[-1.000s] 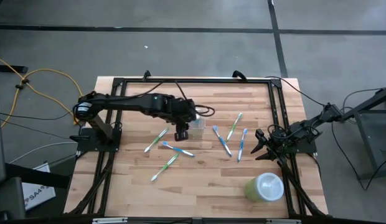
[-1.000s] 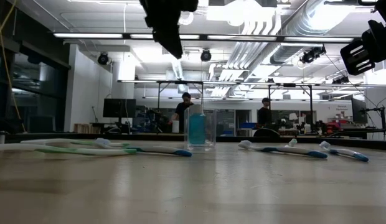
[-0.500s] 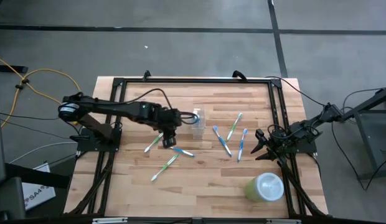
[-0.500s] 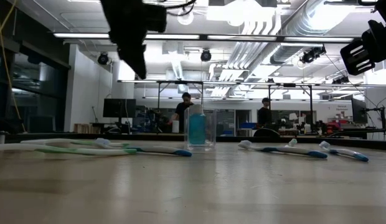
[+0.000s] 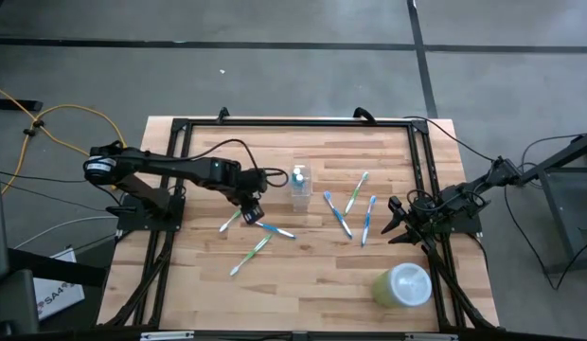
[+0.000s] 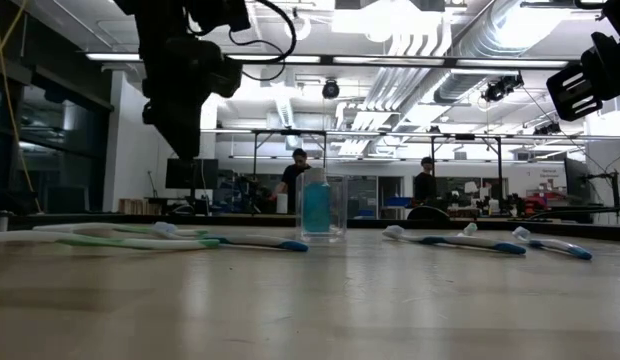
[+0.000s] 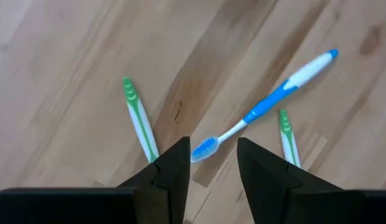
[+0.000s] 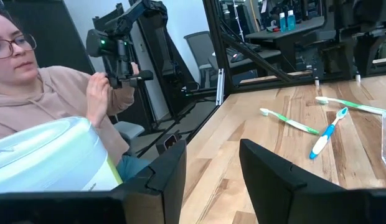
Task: Pick & Place toothbrushing station
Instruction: Put the top left green toothbrush into the transparent organizer
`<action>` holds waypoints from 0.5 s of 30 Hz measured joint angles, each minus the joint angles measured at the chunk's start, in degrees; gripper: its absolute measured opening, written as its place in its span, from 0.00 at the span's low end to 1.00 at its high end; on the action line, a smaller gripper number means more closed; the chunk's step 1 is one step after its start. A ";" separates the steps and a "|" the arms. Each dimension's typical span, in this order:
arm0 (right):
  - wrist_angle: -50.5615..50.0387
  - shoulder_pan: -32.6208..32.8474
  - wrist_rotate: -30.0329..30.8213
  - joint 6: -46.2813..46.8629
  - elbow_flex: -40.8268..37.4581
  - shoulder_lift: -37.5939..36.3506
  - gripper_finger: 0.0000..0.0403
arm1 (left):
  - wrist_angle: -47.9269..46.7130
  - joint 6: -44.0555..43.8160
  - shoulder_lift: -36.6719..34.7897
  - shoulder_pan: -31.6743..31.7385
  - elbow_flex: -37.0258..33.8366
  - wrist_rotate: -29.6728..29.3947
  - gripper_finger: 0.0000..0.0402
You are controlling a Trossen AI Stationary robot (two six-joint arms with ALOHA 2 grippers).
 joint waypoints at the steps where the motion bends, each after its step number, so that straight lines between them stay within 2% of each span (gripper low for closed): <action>1: 0.00 0.00 -0.02 0.00 -0.02 0.02 0.35 | -0.01 -1.41 0.00 -0.17 -0.08 -0.33 0.32; 11: 0.00 0.01 0.00 0.00 0.00 0.01 0.35 | -8.71 -18.59 -0.98 -7.14 -0.24 -8.70 0.32; 15: 0.00 0.00 0.00 0.00 -0.02 0.02 0.35 | -11.70 -22.68 -0.96 -9.99 -0.24 -10.35 0.32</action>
